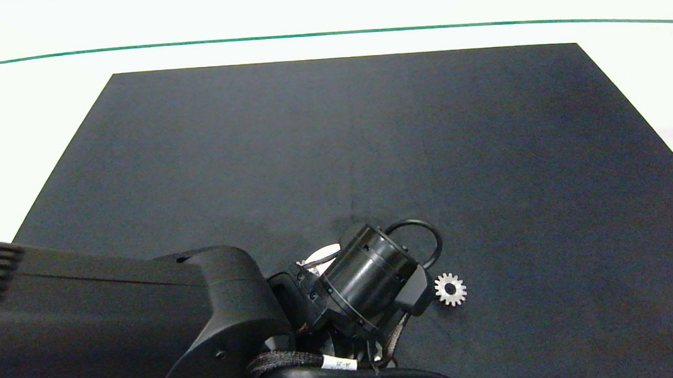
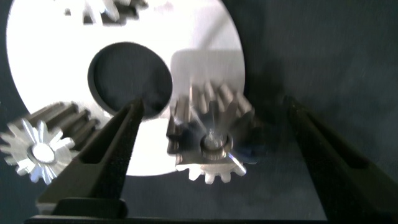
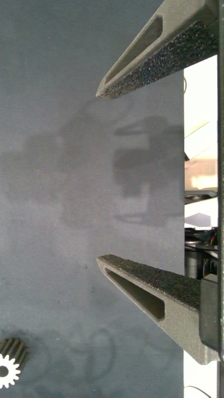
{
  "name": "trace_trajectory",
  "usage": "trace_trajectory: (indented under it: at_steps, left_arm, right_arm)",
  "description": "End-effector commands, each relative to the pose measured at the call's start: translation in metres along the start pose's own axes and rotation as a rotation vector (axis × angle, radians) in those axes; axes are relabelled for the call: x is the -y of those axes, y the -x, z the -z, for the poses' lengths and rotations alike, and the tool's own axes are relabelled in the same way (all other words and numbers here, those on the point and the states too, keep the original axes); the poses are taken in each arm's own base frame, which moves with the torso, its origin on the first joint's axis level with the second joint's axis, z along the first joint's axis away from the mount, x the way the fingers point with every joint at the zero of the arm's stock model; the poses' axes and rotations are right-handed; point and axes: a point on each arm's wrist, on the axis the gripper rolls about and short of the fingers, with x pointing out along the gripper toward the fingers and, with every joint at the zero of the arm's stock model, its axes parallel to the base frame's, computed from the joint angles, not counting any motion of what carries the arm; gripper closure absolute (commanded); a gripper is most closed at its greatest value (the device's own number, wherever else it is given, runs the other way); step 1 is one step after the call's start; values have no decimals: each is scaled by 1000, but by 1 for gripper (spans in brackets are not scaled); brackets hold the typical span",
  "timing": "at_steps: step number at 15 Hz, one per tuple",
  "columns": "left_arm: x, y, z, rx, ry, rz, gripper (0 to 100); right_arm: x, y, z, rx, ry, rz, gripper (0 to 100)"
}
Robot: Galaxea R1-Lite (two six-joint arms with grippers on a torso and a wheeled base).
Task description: Remove an incorrectly installed larger gear and replace it with the correct smaller gear
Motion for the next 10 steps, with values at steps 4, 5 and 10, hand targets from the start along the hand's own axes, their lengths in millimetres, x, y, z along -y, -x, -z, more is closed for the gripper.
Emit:
trace_trajectory:
  at_steps: [4,5,10]
  left_arm:
    - [-2,5,11,-18,-3,-5,20]
    - [-1,5,11,-14,-3,-4,22]
    - [0,1,7,19,4,-4,32]
  right_arm:
    - [0,1,0,4,0,-3,0]
    - [0,1,0,3,0,-6,0]
    - [0,1,0,2,0,-7,0]
